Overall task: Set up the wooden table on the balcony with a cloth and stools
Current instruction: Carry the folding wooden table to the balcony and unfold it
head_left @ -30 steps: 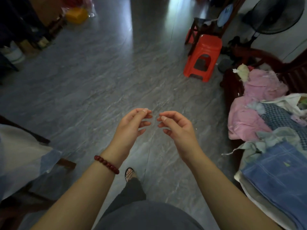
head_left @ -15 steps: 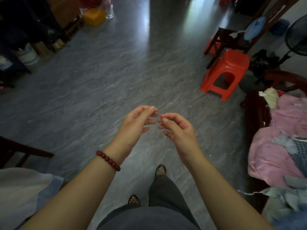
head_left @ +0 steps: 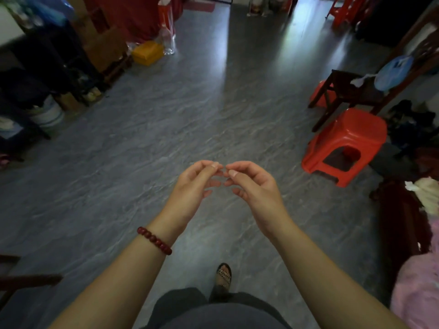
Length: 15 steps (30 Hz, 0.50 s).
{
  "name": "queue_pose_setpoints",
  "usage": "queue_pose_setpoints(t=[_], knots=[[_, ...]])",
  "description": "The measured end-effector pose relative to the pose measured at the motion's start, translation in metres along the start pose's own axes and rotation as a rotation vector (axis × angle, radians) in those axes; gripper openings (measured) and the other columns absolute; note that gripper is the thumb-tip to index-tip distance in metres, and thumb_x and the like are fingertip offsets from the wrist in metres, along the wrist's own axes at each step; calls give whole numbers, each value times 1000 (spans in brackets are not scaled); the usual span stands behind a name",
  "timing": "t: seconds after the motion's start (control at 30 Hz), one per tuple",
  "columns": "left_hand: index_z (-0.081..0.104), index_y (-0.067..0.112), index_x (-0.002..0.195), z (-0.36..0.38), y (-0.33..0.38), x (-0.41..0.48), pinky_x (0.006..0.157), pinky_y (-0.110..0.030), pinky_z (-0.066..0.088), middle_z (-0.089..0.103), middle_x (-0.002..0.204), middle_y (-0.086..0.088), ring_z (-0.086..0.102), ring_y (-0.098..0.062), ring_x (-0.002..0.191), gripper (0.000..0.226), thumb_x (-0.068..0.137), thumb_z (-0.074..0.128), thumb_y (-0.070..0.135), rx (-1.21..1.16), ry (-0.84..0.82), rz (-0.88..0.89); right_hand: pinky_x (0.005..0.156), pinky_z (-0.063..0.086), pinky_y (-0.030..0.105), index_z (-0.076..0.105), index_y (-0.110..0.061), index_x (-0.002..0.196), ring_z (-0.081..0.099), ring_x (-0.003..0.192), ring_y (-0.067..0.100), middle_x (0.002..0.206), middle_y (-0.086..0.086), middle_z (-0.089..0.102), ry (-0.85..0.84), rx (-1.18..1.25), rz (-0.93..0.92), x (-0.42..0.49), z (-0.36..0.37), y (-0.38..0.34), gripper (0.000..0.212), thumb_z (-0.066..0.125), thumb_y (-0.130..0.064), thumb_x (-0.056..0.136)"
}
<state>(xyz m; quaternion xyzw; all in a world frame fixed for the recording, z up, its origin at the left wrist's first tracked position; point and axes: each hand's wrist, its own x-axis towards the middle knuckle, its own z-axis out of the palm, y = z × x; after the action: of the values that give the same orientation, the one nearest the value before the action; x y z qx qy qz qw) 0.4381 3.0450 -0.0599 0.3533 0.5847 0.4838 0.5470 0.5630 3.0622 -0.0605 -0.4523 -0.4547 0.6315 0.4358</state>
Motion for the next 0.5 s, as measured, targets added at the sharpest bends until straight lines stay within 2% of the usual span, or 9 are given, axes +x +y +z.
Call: queue_pose_setpoints(t=[0.13,0.5], knots=[[62,25,84,12,14,50,76,-26,41,65,86,10,59,-9,81,20,95,46,23,-45,63,-30,65,43,16,63,-20,81,59,67,4,76,-5,66,-16,-17,21,48,-15,-11,20,56,-3,89],[65,28,82,26,57,220,77,-26,42,66,86,11,61,-8,81,21,94,48,28,-52,28,1,69,44,20,64,-20,82,60,70,5,79,-4,66,1,-58,39,208,-35,-33,18,58,-4,88]])
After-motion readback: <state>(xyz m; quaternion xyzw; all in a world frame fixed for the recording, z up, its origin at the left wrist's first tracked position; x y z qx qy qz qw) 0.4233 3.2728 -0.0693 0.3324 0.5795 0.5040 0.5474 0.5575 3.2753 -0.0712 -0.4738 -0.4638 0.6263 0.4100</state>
